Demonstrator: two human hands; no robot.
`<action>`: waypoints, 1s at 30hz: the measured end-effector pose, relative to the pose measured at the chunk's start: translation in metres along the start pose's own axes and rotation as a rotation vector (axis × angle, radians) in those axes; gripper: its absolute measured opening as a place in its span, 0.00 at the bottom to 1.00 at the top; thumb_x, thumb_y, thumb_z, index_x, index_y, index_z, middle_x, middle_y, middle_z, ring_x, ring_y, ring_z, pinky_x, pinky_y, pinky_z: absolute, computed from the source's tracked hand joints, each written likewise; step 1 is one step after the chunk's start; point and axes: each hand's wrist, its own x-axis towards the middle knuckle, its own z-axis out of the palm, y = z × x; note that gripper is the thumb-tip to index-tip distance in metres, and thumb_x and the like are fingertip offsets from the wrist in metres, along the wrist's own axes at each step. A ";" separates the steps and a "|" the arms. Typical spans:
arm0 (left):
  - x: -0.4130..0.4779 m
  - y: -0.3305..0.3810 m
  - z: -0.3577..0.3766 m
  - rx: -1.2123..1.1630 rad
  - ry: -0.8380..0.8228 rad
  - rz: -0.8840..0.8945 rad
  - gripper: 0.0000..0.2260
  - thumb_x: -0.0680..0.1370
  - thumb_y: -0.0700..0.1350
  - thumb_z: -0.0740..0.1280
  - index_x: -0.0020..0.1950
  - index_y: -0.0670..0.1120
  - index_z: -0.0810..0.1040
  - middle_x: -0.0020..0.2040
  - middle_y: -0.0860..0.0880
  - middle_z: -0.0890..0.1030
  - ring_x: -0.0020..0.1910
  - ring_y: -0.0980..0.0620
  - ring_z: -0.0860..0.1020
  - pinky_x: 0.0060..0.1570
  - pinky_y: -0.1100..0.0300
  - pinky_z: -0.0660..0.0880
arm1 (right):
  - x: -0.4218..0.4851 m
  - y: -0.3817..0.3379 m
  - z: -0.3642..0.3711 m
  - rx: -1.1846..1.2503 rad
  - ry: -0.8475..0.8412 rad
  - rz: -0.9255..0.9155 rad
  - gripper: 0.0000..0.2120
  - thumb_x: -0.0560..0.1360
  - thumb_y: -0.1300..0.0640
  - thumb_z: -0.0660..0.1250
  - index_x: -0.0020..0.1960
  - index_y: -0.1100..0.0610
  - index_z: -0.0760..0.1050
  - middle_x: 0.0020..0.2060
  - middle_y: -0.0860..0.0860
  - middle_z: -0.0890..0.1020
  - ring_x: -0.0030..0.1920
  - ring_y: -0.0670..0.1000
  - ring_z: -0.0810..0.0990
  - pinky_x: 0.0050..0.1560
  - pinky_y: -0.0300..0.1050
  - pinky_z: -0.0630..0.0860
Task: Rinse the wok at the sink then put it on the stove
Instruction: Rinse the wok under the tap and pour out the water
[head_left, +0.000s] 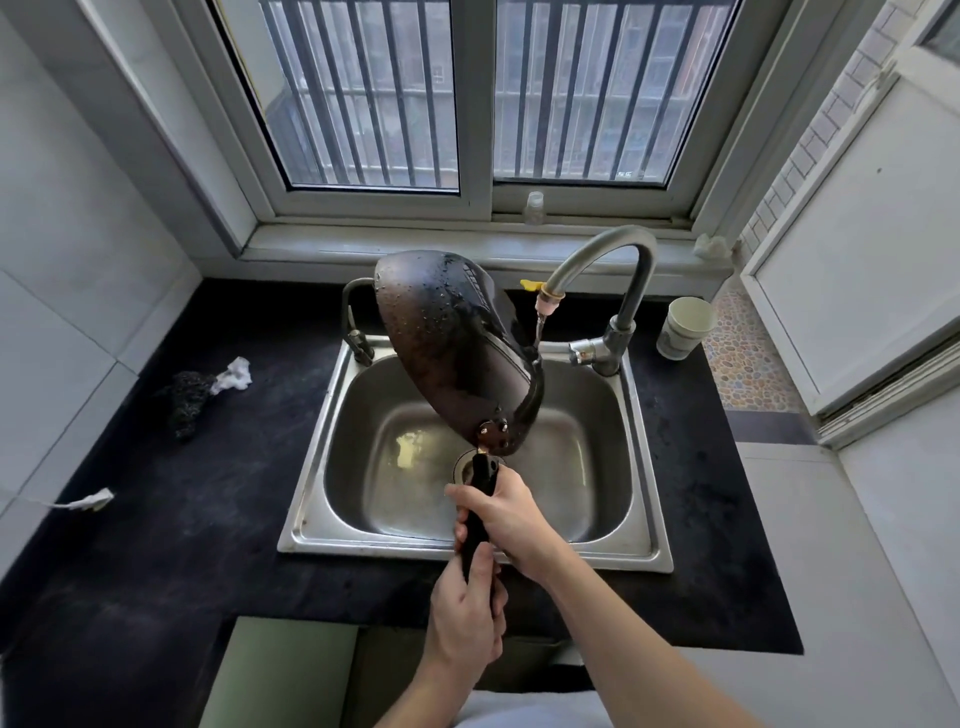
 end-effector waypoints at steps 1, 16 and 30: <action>-0.003 -0.002 -0.006 0.007 0.000 0.005 0.15 0.82 0.50 0.57 0.42 0.40 0.71 0.24 0.49 0.68 0.17 0.54 0.63 0.19 0.66 0.59 | -0.003 0.002 0.005 0.003 -0.002 0.015 0.09 0.78 0.64 0.67 0.42 0.60 0.69 0.28 0.53 0.75 0.26 0.53 0.76 0.33 0.50 0.78; -0.039 -0.029 -0.079 0.078 0.045 -0.085 0.10 0.81 0.51 0.60 0.59 0.51 0.76 0.42 0.33 0.79 0.38 0.28 0.78 0.24 0.62 0.67 | -0.029 0.061 0.076 0.332 0.091 0.119 0.12 0.79 0.65 0.68 0.41 0.57 0.68 0.28 0.51 0.70 0.25 0.48 0.71 0.30 0.45 0.76; -0.042 -0.014 -0.072 -0.270 -0.147 -0.248 0.10 0.78 0.44 0.67 0.43 0.40 0.70 0.28 0.48 0.70 0.18 0.57 0.64 0.15 0.67 0.59 | -0.028 0.070 0.063 0.491 0.023 0.249 0.12 0.78 0.61 0.69 0.40 0.53 0.67 0.31 0.48 0.69 0.26 0.45 0.70 0.32 0.41 0.75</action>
